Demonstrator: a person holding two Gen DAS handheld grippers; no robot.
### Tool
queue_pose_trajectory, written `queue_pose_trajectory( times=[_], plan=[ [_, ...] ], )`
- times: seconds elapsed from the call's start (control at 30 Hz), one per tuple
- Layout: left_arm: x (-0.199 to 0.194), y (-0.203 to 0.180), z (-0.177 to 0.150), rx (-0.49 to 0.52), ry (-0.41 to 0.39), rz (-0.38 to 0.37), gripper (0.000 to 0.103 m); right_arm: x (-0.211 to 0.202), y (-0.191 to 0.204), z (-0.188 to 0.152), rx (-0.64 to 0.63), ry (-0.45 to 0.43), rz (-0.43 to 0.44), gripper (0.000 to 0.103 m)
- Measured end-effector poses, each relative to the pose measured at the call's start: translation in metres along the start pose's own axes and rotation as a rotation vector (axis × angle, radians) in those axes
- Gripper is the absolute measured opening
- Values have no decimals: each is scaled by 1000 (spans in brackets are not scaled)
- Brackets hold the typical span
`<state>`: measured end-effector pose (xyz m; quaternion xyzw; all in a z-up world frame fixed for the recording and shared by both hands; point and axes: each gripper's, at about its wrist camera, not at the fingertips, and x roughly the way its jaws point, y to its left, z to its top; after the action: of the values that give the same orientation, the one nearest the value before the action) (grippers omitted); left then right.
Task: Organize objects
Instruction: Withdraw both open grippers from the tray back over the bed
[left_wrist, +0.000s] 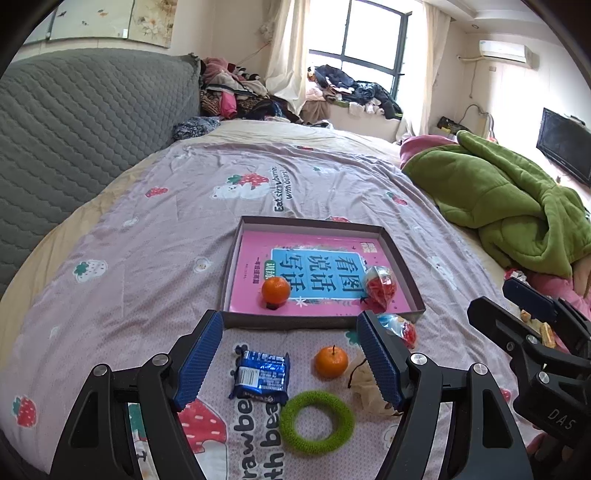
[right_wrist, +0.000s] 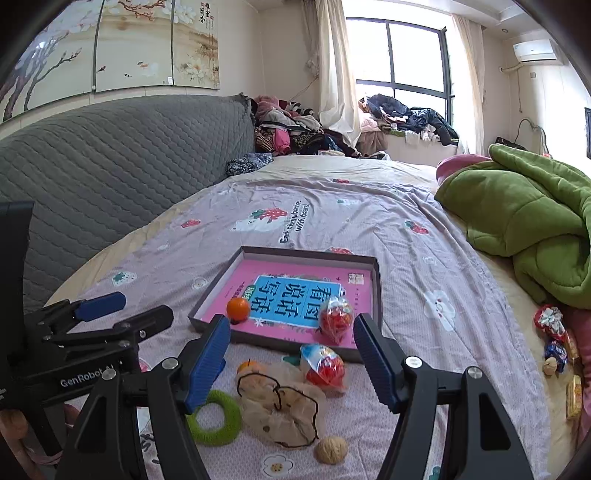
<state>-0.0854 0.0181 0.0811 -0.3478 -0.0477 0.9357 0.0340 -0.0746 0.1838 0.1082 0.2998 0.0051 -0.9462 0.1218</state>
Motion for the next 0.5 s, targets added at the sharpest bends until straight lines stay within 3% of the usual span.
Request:
queue_pose_trajectory(
  times=[0.5],
  plan=[
    [4,2,-20,-10,24,1,76,-5,-10,-23,25,9,-6,69]
  ],
)
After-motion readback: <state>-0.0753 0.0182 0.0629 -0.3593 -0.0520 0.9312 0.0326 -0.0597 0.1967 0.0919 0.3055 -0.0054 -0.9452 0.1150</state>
